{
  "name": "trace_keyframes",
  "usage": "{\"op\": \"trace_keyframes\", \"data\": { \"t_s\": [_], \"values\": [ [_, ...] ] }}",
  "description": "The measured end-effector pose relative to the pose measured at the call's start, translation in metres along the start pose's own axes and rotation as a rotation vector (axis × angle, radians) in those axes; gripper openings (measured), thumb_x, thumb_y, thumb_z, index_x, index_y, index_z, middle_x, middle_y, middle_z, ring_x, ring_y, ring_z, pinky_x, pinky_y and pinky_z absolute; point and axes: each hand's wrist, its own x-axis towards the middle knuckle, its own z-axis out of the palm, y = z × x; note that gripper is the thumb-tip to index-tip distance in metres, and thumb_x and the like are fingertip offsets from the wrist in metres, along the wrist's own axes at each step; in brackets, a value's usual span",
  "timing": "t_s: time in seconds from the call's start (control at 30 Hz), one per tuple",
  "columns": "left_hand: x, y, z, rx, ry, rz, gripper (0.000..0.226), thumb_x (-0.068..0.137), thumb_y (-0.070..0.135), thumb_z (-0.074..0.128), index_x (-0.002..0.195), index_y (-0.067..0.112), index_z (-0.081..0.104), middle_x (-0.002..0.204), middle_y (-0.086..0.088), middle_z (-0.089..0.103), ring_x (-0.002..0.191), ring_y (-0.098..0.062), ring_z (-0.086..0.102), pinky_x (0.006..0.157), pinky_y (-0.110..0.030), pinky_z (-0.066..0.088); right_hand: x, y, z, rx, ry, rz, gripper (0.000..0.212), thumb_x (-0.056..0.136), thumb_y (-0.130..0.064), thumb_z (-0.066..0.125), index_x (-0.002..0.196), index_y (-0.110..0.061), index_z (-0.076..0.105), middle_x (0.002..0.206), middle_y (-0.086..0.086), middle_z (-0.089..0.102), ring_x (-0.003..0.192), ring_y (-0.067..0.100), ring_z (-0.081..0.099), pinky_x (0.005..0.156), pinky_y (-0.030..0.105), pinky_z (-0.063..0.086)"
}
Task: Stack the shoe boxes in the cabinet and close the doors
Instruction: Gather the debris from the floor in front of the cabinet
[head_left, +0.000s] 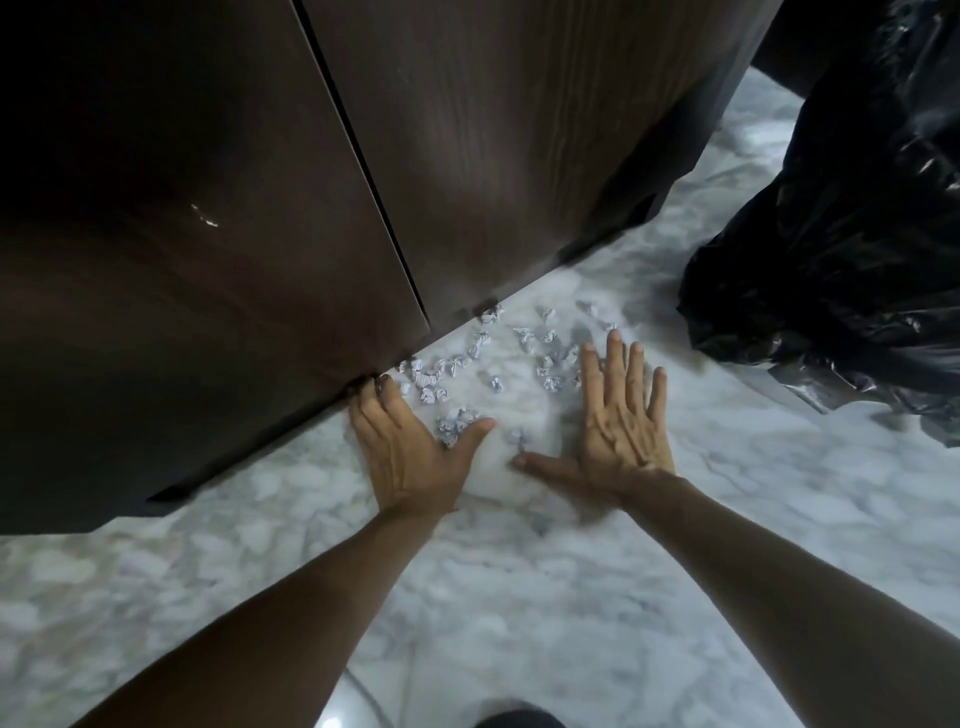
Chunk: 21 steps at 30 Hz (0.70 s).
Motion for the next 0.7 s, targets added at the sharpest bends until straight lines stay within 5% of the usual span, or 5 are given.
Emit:
{"op": "trace_keyframes", "data": {
  "t_s": [0.2,0.3,0.37,0.43,0.7],
  "values": [
    [0.011,-0.002,0.004,0.005,-0.119,0.228,0.087,0.085,0.064,0.044,0.144,0.0,0.035,0.147,-0.022,0.033,0.137,-0.038,0.027,0.115,-0.052,0.025,0.034,0.002,-0.006,0.012,0.053,-0.07,0.127,0.062,-0.095,0.034,0.154,-0.018,-0.01,0.16,0.015,-0.02,0.147,0.034,-0.018,0.118,0.052,-0.01],
    [0.014,-0.004,0.004,0.028,-0.124,0.341,0.069,0.091,0.055,0.044,0.144,0.011,0.041,0.146,-0.019,0.035,0.132,-0.038,0.036,0.112,-0.051,0.029,0.032,0.005,-0.002,0.043,0.171,-0.189,0.085,0.081,-0.074,0.043,0.148,-0.024,0.03,0.158,0.018,0.017,0.146,0.034,0.016,0.119,0.049,0.009],
    [0.012,-0.003,0.003,0.041,-0.105,0.371,0.054,0.092,0.05,0.045,0.135,0.017,0.05,0.141,-0.015,0.04,0.124,-0.034,0.04,0.105,-0.047,0.034,0.027,0.004,0.003,0.035,0.293,-0.249,0.056,0.085,-0.058,0.05,0.127,-0.022,0.053,0.137,0.014,0.045,0.122,0.034,0.044,0.104,0.045,0.029],
    [0.01,0.0,0.001,0.064,-0.084,0.37,0.035,0.093,0.045,0.045,0.116,0.022,0.057,0.133,-0.012,0.046,0.115,-0.029,0.042,0.095,-0.043,0.034,0.025,0.003,0.007,0.068,0.378,-0.293,0.035,0.088,-0.045,0.051,0.107,-0.017,0.061,0.113,0.011,0.055,0.097,0.033,0.052,0.084,0.041,0.034],
    [0.013,-0.002,-0.001,-0.014,-0.051,0.511,0.038,0.096,0.04,0.046,0.071,0.014,0.056,0.07,-0.005,0.055,0.066,-0.028,0.057,0.058,-0.038,0.041,0.018,-0.001,0.008,0.153,0.364,-0.319,0.035,0.092,-0.039,0.045,0.074,-0.012,0.057,0.068,0.005,0.06,0.059,0.031,0.061,0.049,0.029,0.044]
  ]
}}
